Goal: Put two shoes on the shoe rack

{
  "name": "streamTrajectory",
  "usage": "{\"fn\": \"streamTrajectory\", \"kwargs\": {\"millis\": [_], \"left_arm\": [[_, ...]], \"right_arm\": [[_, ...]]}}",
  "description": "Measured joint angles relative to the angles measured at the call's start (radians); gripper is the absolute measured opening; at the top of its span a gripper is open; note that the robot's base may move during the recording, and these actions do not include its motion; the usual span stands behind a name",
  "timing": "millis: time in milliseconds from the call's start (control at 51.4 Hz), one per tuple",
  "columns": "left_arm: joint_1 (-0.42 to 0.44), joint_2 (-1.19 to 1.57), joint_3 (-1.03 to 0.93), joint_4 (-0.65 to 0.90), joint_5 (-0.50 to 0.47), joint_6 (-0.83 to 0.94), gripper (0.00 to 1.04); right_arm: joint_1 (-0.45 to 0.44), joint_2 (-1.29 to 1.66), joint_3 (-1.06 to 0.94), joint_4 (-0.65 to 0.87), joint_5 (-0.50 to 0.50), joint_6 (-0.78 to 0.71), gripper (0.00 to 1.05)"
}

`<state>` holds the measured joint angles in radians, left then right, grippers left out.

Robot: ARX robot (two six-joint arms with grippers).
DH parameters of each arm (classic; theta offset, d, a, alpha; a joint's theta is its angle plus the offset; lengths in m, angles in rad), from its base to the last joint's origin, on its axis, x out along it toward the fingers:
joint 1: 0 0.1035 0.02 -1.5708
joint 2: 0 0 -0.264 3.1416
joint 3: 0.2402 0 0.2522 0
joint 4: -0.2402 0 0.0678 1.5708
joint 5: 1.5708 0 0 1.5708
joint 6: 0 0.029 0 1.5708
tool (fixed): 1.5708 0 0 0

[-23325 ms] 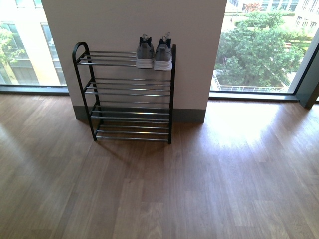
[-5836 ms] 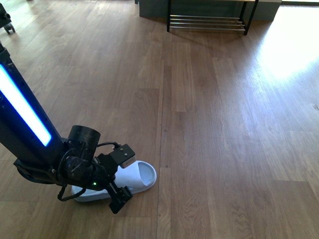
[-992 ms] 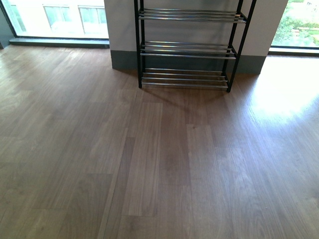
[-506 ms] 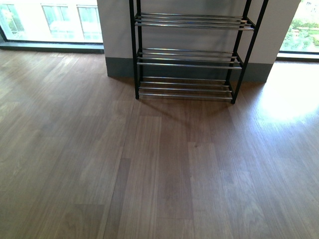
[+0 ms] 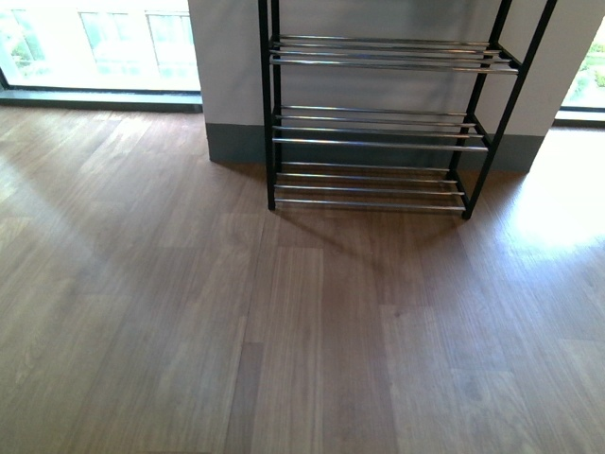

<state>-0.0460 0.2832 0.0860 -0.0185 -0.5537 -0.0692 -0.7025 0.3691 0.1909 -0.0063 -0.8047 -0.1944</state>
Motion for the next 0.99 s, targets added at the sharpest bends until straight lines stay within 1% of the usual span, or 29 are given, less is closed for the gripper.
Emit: {"fn": "streamTrajectory", "kwargs": {"millis": [992], "left_arm": [[0.000, 0.001, 0.001, 0.000, -0.001, 0.000, 0.02]], "right_arm": [[0.000, 0.000, 0.001, 0.000, -0.003, 0.000, 0.02]]}}
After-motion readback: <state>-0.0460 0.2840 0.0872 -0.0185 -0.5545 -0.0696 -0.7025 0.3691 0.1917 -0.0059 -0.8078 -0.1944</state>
